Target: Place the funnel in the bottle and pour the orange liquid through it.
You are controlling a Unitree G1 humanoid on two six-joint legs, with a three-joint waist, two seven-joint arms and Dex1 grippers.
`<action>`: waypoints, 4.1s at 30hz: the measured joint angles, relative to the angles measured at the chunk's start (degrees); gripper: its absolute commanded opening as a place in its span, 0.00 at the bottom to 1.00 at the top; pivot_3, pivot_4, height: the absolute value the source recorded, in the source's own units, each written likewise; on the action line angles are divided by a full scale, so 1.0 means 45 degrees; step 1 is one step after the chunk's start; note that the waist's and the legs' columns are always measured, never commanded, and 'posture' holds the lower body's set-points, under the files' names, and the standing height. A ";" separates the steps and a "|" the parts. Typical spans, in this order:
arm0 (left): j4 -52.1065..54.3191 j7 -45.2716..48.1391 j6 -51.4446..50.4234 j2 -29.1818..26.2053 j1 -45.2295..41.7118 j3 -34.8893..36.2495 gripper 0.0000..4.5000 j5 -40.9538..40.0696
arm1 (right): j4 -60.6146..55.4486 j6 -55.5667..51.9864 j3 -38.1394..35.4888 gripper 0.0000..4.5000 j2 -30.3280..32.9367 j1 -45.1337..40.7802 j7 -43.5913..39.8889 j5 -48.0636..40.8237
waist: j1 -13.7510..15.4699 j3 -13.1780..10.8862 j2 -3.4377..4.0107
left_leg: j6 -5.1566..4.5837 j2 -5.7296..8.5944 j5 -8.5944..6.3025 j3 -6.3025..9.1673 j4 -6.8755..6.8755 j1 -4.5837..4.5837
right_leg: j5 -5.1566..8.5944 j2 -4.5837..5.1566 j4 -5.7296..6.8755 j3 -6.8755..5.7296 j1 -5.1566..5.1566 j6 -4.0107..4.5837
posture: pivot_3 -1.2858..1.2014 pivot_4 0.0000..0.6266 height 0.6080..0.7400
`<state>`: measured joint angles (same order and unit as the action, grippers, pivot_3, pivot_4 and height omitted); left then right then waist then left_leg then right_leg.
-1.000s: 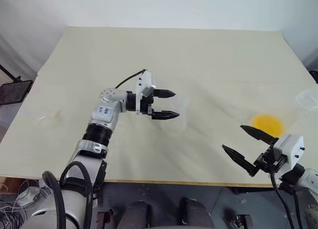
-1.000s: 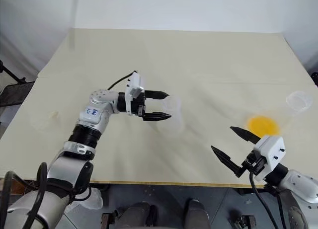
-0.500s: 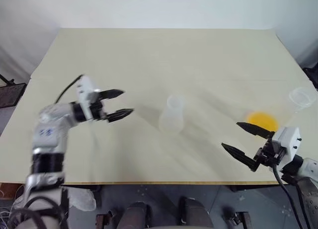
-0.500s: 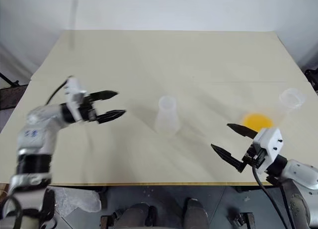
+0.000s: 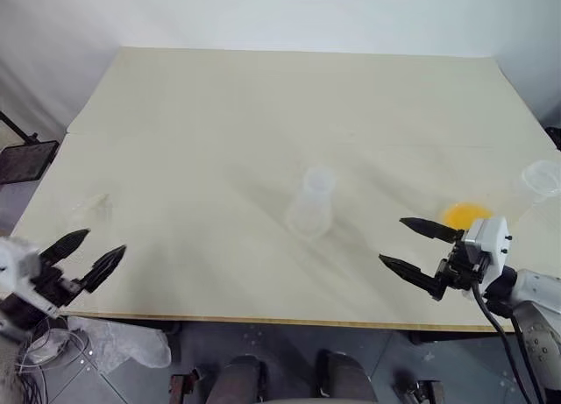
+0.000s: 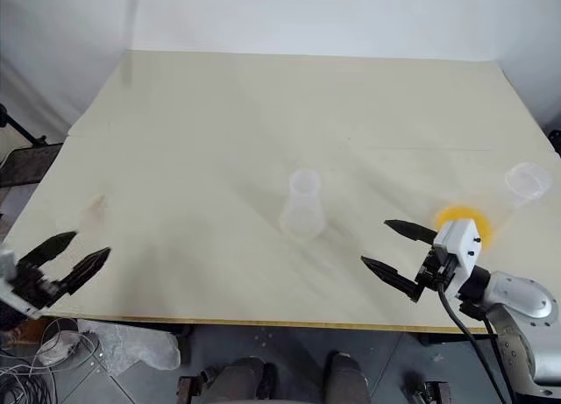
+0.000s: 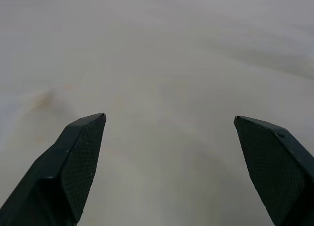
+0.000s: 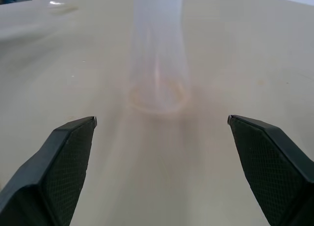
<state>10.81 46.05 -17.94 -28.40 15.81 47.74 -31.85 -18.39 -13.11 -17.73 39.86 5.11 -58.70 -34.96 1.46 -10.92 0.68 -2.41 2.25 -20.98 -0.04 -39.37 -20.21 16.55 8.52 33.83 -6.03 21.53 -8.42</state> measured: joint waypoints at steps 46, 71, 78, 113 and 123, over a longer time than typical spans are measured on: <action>-1.0788 -0.1663 0.3934 -0.2539 -0.6885 -0.3757 0.99 0.2146 | -0.1909 -0.0128 -0.0785 1.00 0.0009 0.2479 0.0455 -0.0096 | 0.0002 0.0016 -0.0027 | -0.0004 0.0011 -0.0003 -0.0052 0.0012 0.0015 | -0.0003 -0.0032 0.0051 -0.0088 0.0031 -0.0003 | 0.52 0.24 1.00; -0.9258 0.1972 0.2429 -0.3251 -0.8760 -0.5835 0.01 0.1886 | -0.1752 0.0161 -0.0788 1.00 0.0008 0.2229 0.0743 0.0139 | 0.0007 0.0016 -0.0029 | -0.0014 0.0018 0.0004 -0.0053 0.0011 0.0011 | -0.0005 -0.0032 0.0060 -0.0096 0.0032 -0.0007 | 0.52 0.24 1.00; -0.8029 0.4290 0.1694 -0.3165 -1.1080 -0.7836 0.01 0.1785 | -0.1716 0.0399 -0.0804 1.00 -0.0033 0.2087 0.1037 0.0235 | 0.0003 0.0016 -0.0030 | -0.0019 0.0024 0.0007 -0.0055 0.0004 0.0005 | -0.0006 -0.0038 0.0061 -0.0098 0.0032 -0.0007 | 0.52 0.24 1.00; -1.5230 0.8893 0.8810 0.0707 -2.0853 -1.3247 0.01 0.4145 | -0.3568 0.0414 -0.1310 1.00 -0.0494 0.3146 0.2109 0.0203 | 0.0027 -0.0001 -0.0056 | -0.0050 0.0019 0.0006 -0.0071 -0.0068 -0.0057 | -0.0013 -0.0053 0.0051 -0.0131 0.0036 -0.0021 | 0.52 0.24 1.00; -1.5791 0.8893 1.0164 0.0634 -2.1542 -1.4473 0.01 0.4076 | -0.3815 0.0421 -0.1258 1.00 -0.0577 0.3233 0.2354 0.0317 | 0.0055 -0.0001 -0.0057 | -0.0065 0.0021 -0.0002 -0.0062 -0.0100 -0.0077 | -0.0015 -0.0053 0.0051 -0.0133 0.0037 -0.0024 | 0.52 0.24 1.00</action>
<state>-60.25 86.07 27.79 -25.55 -81.13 -17.39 -13.51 -35.56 -11.22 -23.39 37.27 19.66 -48.11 -33.53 1.70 -10.93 0.42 -2.70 2.34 -20.99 -0.32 -39.82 -20.55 16.49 8.28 34.06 -6.63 21.70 -8.53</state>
